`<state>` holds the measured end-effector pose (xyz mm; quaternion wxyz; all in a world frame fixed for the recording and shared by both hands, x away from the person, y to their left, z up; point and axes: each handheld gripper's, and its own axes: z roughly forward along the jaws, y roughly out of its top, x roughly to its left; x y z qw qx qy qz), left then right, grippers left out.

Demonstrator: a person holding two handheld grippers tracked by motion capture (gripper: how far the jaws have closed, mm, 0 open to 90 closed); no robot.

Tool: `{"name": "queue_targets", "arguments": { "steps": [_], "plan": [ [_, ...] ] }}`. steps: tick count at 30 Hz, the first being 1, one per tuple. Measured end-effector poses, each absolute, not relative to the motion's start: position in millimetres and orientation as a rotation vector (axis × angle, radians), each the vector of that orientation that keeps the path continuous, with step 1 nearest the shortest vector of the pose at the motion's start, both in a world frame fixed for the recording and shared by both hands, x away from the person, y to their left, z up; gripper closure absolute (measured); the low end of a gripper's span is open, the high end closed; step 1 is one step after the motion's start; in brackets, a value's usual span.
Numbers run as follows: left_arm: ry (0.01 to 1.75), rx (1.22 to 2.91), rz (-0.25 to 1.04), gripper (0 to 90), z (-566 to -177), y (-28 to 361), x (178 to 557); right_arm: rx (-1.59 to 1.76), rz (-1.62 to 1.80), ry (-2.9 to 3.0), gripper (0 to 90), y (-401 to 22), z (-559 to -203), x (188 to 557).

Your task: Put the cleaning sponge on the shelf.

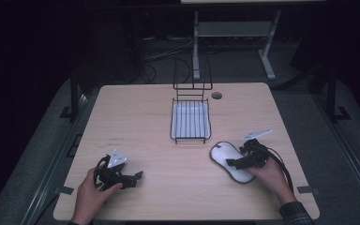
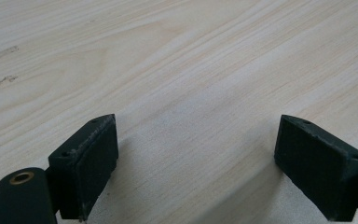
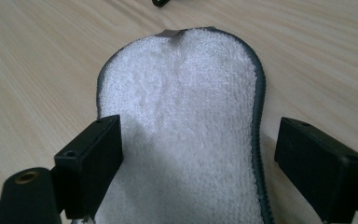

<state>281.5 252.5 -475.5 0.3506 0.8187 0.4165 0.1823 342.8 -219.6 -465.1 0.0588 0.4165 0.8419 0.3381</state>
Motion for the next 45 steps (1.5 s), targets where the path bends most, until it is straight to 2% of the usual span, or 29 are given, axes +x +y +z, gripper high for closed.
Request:
{"name": "queue_targets", "arguments": {
  "steps": [8, 9, 10, 27, 33, 34, 40, 45],
  "plan": [
    [1.079, 2.12, 0.472, 12.7, -475.5, 252.5, 281.5, 1.22, 0.947, 2.553, 15.6, -211.1, -463.0, 339.0],
    [1.079, 2.12, 0.472, 12.7, -475.5, 252.5, 281.4, 1.219, 0.938, 2.554, 16.9, -210.2, -462.5, 338.5],
    [1.079, 2.12, 0.472, 12.7, -475.5, 252.5, 281.4, 1.206, 0.945, 2.572, 23.0, -209.7, -461.3, 337.7],
    [1.079, 2.12, 0.472, 12.7, -475.5, 252.5, 281.5, 1.168, 0.95, 2.558, 33.4, -209.8, -454.6, 333.3],
    [1.079, 2.12, 0.473, 12.7, -475.4, 252.5, 281.5, 1.151, 0.956, 2.533, 40.0, -210.0, -449.0, 330.2],
    [1.079, 2.12, 0.472, 12.7, -475.4, 252.5, 281.5, 1.139, 0.963, 2.523, 43.6, -210.8, -446.6, 329.3],
    [1.078, 2.121, 0.473, 12.7, -475.4, 252.5, 281.5, 1.13, 1.01, 2.5, 51.8, -214.5, -440.2, 326.8],
    [1.079, 2.12, 0.472, 12.7, -475.5, 252.5, 281.5, 1.124, 1.027, 2.492, 55.5, -215.8, -437.8, 326.1]
  ]
}}
